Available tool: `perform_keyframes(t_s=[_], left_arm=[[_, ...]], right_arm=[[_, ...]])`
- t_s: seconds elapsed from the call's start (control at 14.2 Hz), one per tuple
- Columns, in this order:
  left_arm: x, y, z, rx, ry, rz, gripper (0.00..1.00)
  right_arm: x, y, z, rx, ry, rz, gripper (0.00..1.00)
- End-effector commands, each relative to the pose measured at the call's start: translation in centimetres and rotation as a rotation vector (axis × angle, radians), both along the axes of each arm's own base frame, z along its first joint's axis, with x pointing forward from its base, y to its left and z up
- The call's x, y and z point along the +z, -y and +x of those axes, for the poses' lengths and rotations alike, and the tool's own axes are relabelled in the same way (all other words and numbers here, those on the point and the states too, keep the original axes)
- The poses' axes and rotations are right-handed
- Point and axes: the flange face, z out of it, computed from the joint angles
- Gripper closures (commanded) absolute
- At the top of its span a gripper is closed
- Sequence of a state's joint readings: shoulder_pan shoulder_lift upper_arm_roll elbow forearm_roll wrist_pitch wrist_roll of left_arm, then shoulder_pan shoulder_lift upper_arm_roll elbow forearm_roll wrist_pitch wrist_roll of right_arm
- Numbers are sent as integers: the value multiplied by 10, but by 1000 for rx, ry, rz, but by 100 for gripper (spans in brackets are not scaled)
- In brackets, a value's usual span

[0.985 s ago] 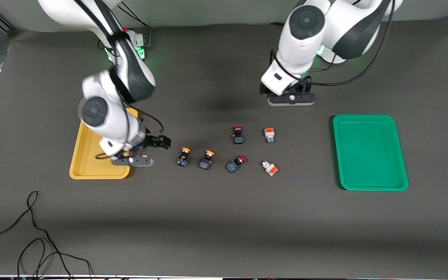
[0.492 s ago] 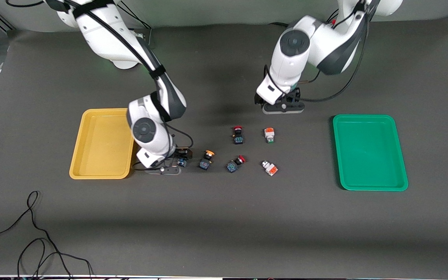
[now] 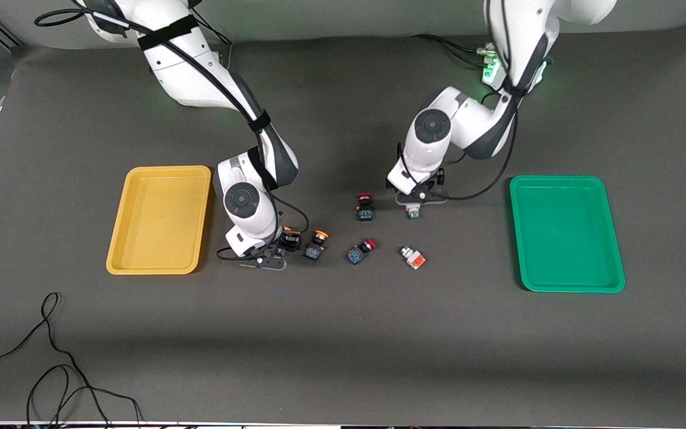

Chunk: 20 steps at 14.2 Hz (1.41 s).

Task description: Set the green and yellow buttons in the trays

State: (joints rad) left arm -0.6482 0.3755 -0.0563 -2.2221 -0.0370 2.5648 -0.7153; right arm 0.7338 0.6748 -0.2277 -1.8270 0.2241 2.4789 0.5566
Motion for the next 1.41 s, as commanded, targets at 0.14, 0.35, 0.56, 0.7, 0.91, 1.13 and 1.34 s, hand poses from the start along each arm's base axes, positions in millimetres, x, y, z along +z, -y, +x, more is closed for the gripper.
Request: perform_keyframes(t_s=[0.14,0.35,0.56,0.7,0.91,1.13,1.34], left_arm=[[-17,1,11,3,11,7,0],[-24,-1,17,6,10,16,15],[-22,-5,22,25,10,17,54],[-22,-6,23,32,3,23,68],[8,-19,49,85,2,17,69],[87,-20,92,131,-64,45,69],[164,-39,122,193,-89,0,69]], right_arm=[[23,-2,7,-99,18,26,100],[88,52,30,-27,-64,26,100],[164,160,41,96,-173,61,100],[205,233,28,123,-212,109,100],[202,325,-16,149,-237,190,100],[139,395,-38,181,-206,145,100],[84,403,-47,161,-198,71,100]])
